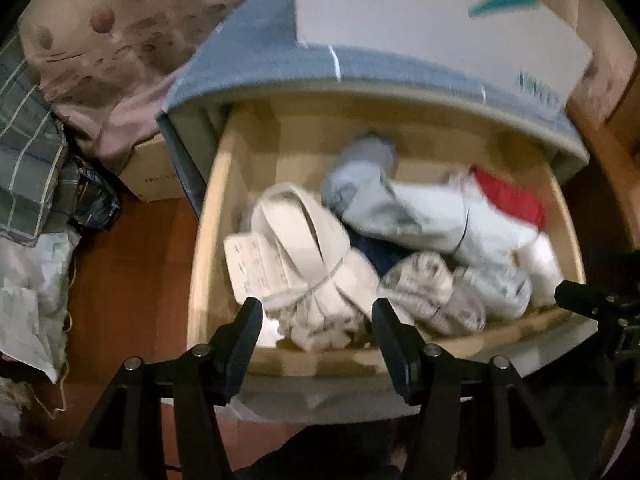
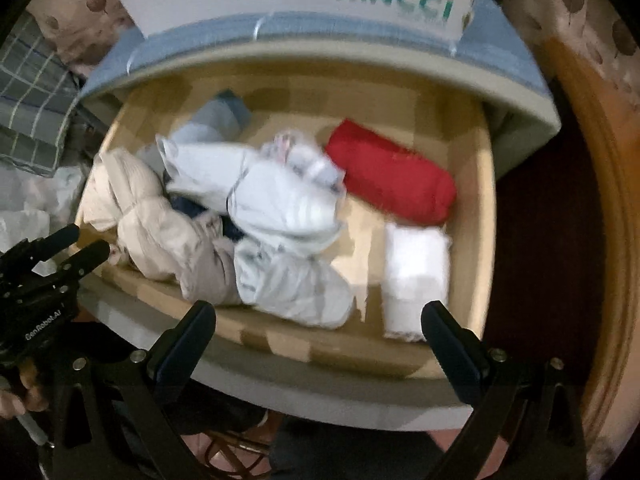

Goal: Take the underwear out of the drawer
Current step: 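Lower the left tool into the drawer toward the beige bra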

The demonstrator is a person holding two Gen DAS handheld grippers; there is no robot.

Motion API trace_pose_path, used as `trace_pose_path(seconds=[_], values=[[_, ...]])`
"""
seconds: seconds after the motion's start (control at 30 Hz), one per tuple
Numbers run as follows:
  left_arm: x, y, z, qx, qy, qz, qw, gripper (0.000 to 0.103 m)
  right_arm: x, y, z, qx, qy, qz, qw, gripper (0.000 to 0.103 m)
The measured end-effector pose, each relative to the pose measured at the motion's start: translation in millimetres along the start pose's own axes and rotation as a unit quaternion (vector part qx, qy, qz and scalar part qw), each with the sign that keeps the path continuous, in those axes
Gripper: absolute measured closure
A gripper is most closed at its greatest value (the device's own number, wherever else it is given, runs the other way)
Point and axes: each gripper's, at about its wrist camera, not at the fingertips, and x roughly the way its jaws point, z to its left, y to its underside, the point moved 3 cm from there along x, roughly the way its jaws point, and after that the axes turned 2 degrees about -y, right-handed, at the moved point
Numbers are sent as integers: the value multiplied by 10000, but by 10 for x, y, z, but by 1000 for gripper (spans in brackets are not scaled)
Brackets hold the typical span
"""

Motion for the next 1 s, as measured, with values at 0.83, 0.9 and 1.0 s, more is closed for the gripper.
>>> trace_pose_path(seconds=[0.83,0.9,1.0], values=[[9,-104,390,-379,-162,289,9987,45,569,-136,-528,348,267,834,9955,37],[56,-105,369,-403,-73,400,9984,45,640,-140,-537,286,370,864,9952,37],[117,-121,332,-443,31,534,9976,45,753,-83,-554,177,527,907,9943,38]])
